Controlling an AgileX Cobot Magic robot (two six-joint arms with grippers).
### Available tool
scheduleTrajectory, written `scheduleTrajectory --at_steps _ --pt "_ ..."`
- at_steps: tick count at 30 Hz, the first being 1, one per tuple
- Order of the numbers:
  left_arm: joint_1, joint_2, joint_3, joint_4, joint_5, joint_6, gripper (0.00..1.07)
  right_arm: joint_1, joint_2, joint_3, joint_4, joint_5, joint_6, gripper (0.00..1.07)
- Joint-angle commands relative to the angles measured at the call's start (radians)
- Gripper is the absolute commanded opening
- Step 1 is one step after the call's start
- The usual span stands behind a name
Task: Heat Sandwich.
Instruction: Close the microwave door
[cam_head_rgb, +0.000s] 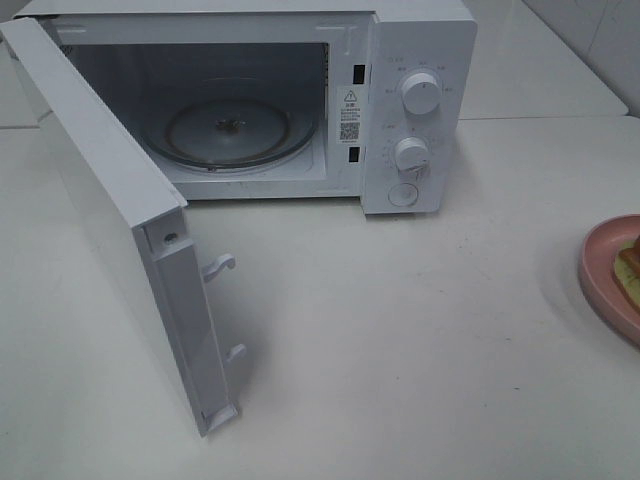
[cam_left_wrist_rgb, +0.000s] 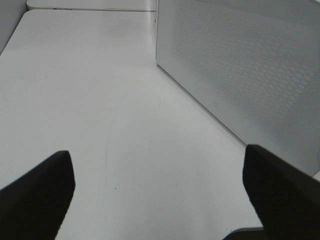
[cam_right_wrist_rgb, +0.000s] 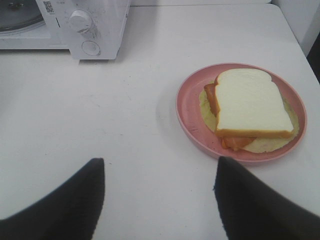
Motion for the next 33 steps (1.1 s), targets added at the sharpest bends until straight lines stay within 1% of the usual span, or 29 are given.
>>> scheduleTrajectory --at_steps 1,33 --pt "-0.005 -0.016 0.001 -0.006 -0.015 -0.003 0.84 0.001 -0.026 0.002 -0.002 -0.005 -0.008 0.63" --pt "-0.005 -0.016 0.001 -0.006 -0.015 -0.003 0.84 0.001 -0.026 0.002 -0.002 -0.005 -0.008 0.63"
